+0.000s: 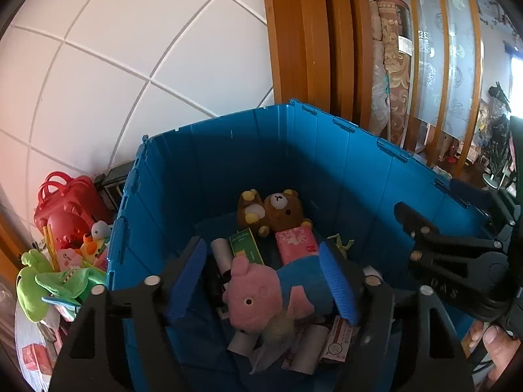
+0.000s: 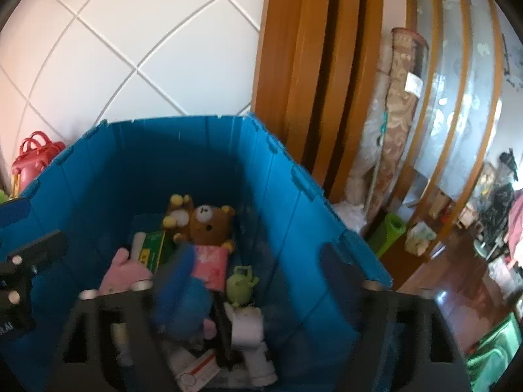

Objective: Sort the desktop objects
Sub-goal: 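Carry the pouch and white box into the crate and open both grippers, then move both grippers back from the crate to the pile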

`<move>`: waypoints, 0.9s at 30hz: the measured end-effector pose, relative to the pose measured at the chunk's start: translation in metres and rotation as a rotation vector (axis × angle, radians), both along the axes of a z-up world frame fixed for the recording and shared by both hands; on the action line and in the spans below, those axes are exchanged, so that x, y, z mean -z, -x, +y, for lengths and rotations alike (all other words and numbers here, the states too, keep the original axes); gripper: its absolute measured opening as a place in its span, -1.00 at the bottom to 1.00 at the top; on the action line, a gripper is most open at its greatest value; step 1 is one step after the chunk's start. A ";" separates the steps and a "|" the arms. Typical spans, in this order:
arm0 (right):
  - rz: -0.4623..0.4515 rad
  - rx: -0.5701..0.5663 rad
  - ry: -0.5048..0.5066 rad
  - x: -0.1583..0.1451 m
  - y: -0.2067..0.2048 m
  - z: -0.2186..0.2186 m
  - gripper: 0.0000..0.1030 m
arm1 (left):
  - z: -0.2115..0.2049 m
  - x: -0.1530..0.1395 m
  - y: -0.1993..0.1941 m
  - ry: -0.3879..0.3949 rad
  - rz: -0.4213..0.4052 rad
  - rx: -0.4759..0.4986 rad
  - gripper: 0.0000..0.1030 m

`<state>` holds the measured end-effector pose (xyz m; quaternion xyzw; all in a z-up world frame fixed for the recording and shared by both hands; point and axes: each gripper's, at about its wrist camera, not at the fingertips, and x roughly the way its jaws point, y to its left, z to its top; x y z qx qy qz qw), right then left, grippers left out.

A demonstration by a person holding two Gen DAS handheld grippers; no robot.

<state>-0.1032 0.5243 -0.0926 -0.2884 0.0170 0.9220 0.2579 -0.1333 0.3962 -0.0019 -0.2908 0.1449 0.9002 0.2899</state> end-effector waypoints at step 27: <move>0.121 -0.042 0.036 -0.012 -0.021 -0.011 1.00 | -0.061 -0.023 -0.022 -0.159 0.112 -0.058 0.63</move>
